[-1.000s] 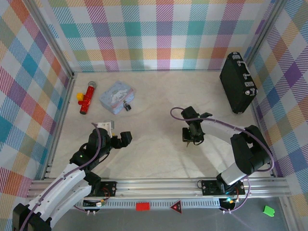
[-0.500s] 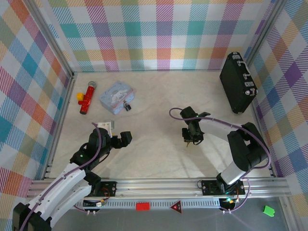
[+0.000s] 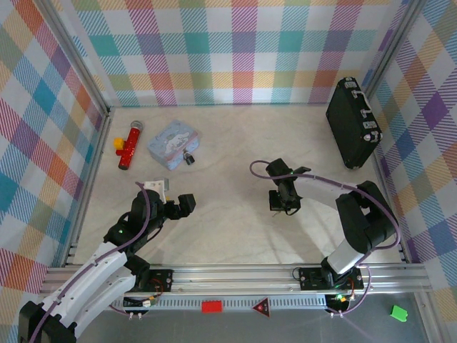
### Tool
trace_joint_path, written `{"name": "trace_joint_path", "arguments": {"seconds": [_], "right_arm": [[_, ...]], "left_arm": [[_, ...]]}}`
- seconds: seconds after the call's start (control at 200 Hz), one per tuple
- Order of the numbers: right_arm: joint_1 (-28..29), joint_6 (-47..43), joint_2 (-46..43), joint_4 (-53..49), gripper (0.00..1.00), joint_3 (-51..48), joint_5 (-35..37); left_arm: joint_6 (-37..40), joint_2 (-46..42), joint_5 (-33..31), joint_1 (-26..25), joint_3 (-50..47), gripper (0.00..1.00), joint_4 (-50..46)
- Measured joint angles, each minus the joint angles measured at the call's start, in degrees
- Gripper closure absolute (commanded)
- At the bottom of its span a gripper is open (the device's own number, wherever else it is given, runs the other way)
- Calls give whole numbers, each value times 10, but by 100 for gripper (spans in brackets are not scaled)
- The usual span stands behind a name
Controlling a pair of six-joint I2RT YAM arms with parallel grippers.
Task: Unlock the padlock with the key
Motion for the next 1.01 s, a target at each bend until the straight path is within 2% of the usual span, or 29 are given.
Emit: {"name": "trace_joint_path", "arguments": {"seconds": [0.265,0.555,0.79,1.005], "right_arm": [[0,68,-89,40,100,-42,-21],[1,181,-143,143,100,-91,-61],[43,314,-213,257,100,-125,-55],[123,434,-223,336,100,-136,-8]], "left_arm": [[0,4,0,0,0,0,1],[-9,1,0,0,0,0,3],[-115,28,20,-5,1,0,57],[-206,65,30,-54,13,3,137]]}}
